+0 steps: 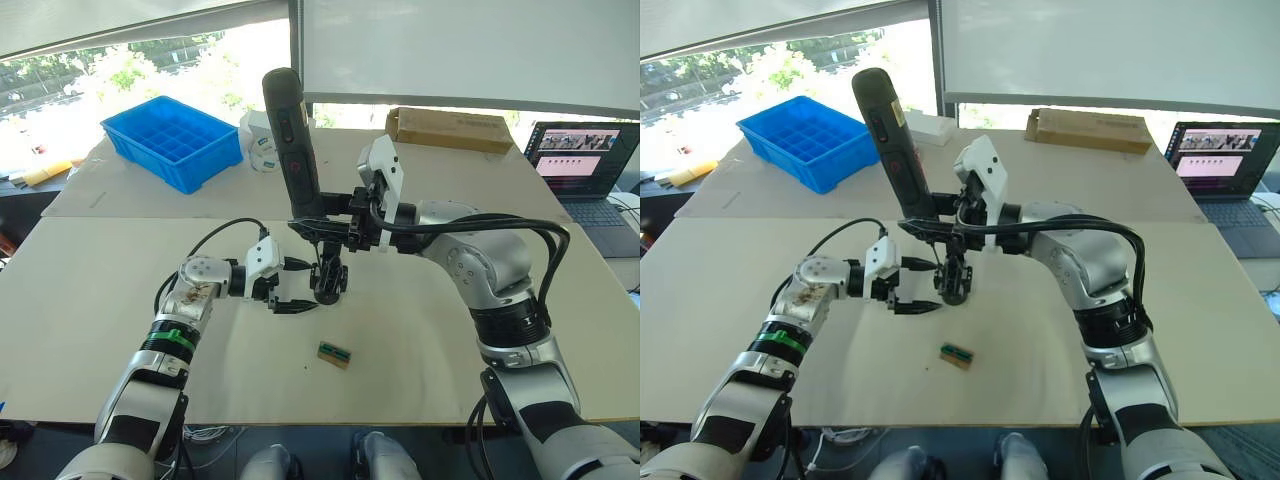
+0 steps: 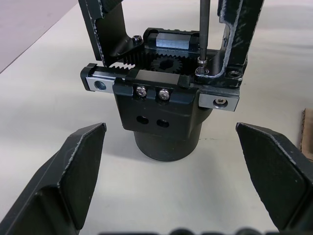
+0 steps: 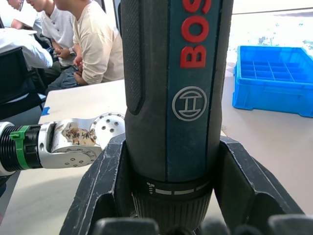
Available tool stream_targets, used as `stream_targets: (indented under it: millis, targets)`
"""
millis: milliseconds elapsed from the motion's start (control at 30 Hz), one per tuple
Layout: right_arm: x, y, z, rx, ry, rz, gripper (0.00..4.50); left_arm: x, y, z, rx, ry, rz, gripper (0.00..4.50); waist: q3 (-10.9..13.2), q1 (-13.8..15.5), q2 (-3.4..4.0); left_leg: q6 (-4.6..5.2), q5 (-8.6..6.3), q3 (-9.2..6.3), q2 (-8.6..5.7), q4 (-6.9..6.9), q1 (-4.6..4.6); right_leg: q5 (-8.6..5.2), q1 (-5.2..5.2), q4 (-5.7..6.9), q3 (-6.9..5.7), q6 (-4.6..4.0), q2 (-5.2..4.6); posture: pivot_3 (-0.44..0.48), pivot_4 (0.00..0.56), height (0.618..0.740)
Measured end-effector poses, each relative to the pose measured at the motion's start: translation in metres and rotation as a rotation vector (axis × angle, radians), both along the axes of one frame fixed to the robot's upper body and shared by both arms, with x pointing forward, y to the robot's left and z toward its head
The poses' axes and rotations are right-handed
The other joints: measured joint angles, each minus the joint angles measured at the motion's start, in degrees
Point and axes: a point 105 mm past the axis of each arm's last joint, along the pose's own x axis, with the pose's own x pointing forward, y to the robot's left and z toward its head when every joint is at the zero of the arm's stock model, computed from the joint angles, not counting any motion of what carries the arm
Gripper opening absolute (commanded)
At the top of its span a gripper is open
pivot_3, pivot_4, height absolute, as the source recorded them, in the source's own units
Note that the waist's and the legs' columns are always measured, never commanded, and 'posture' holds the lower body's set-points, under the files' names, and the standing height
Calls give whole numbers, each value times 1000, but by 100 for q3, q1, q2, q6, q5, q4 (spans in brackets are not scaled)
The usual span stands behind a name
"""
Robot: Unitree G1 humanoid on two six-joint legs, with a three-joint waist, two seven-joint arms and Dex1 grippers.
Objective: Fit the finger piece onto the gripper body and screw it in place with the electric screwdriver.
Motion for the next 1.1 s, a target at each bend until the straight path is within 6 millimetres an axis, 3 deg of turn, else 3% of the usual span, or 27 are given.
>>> stream_targets:
  millis: [300,600,700,733,800,1100]
  targets:
    - [-12,-5,-4,22,-87,22,1924,6,-15,-24,-5,50,43,4500,0,26,0,0,0,0,-2,0,0,0,1,-2,-1,0,0,0,150,738]
    - [-19,-9,-8,27,-142,35,1924,14,-29,-21,-35,41,52,4500,0,22,-2,0,0,0,-2,0,3,0,2,0,2,0,1,0,150,738]
    - [-19,-10,-8,31,-150,34,1924,15,-28,-21,-36,40,54,3677,0,29,-2,0,0,0,-2,0,4,0,3,0,2,0,0,0,150,738]
    - [-19,-10,-9,33,-152,33,1924,14,-28,-22,-34,43,46,3071,0,32,-2,0,0,0,-2,0,4,0,4,-1,2,0,0,0,150,738]
    - [-19,-11,-9,35,-159,33,1924,13,-30,-23,-37,46,34,2301,-1,36,-3,0,0,-1,-2,1,5,0,6,0,1,1,-1,0,150,738]
    - [-15,-14,-18,25,-138,56,1924,15,-29,-25,-23,50,36,2304,-6,34,-9,0,0,5,-3,1,31,0,18,-1,17,0,-3,0,150,738]
